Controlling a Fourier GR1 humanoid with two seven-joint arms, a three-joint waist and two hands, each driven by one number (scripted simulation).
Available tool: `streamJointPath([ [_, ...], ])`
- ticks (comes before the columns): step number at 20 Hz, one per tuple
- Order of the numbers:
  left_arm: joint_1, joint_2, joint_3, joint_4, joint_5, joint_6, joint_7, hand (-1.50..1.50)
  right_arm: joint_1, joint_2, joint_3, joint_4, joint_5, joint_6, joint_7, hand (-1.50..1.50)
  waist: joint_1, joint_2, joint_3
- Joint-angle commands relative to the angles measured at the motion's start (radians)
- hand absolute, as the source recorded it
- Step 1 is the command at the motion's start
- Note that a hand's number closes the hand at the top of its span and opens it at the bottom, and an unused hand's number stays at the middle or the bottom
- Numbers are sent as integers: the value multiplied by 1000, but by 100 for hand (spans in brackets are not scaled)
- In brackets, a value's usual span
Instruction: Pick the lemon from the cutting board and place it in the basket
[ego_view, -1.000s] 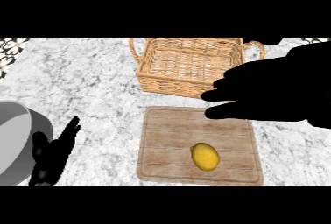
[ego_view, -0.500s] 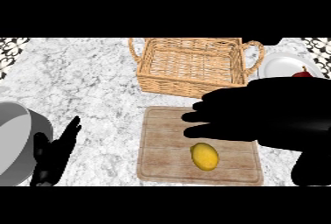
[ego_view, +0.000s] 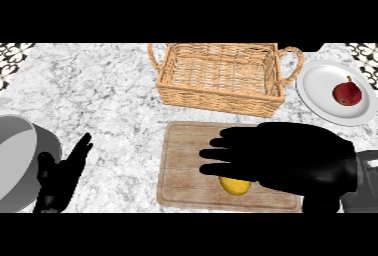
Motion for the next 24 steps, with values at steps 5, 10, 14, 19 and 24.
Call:
streamJointPath([
  [5,27,-24,-25,30,-25,8,88,0,11,66,65,135,179,-59,-124,-150,7,9,-13],
  [10,43,-42,11,122,-17,-39,-17,0,91,81,109,138,283,-144,-178,-150,0,9,-14],
  [14,26,-24,19,4,-6,-20,119,0,136,57,111,145,345,-177,-243,-150,-3,6,-13],
  [19,33,-38,19,39,-37,-27,89,0,138,129,129,231,403,-224,-279,-150,0,7,-13],
  [24,58,-44,41,38,-27,-55,58,0,170,154,165,223,467,-244,-286,-150,-1,6,-13],
])
